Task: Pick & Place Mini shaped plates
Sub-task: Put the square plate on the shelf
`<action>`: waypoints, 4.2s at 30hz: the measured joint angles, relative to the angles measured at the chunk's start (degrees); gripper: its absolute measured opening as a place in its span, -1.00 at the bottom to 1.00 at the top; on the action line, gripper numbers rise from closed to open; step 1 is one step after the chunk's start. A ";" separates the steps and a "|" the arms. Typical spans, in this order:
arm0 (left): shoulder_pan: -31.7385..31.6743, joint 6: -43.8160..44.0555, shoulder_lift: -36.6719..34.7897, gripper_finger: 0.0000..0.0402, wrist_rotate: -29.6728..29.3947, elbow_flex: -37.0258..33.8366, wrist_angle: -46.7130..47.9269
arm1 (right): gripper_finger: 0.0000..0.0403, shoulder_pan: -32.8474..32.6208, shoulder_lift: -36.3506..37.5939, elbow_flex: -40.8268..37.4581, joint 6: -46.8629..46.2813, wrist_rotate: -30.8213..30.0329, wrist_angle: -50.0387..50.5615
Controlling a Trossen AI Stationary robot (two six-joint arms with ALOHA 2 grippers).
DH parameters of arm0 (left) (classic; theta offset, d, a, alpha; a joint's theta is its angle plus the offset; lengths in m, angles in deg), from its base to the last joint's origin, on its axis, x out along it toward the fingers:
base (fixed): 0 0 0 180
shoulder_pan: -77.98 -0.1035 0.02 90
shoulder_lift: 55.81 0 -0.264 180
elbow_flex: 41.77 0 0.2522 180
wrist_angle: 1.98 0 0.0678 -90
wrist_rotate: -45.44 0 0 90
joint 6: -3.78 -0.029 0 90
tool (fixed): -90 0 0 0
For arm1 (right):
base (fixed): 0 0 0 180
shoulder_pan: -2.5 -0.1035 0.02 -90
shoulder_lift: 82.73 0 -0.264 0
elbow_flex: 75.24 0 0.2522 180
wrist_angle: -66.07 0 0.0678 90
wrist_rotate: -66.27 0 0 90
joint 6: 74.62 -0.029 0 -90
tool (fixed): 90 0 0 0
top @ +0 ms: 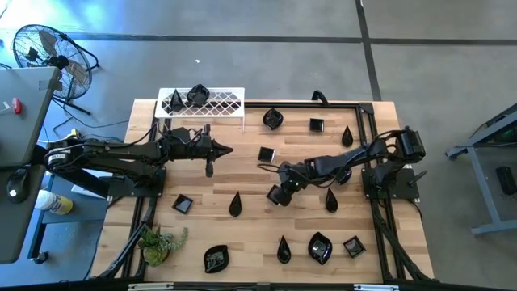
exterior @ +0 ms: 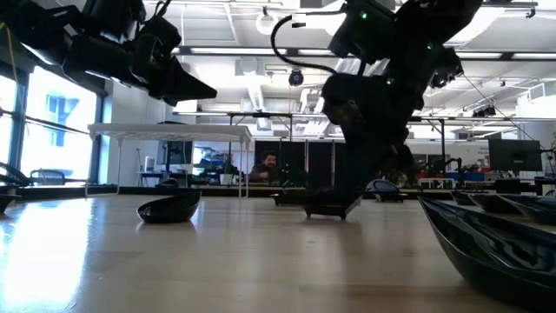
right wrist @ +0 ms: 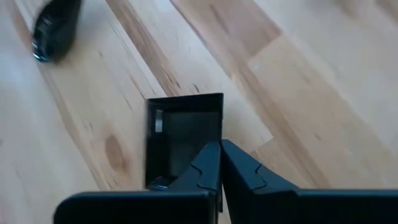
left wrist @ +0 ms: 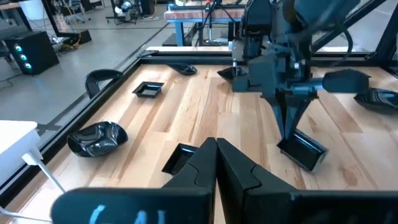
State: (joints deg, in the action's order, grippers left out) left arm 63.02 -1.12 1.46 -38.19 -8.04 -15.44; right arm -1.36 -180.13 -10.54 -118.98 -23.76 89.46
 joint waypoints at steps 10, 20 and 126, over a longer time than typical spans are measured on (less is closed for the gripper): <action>-0.01 -0.17 -0.02 -1.00 0.07 0.00 0.44 | -0.99 0.29 2.69 0.00 0.93 -1.34 -0.19; 0.00 -0.87 -0.02 -1.00 0.07 0.00 0.41 | -0.99 3.79 2.56 0.00 2.38 -0.89 -6.88; 10.25 15.31 11.38 -0.75 -18.64 15.15 34.44 | -0.97 13.64 -5.05 -24.65 34.17 -8.94 -76.18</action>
State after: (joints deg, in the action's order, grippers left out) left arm 73.27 14.18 12.85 -56.83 7.11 19.00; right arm 12.28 -185.19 -35.19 -84.80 -32.70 13.28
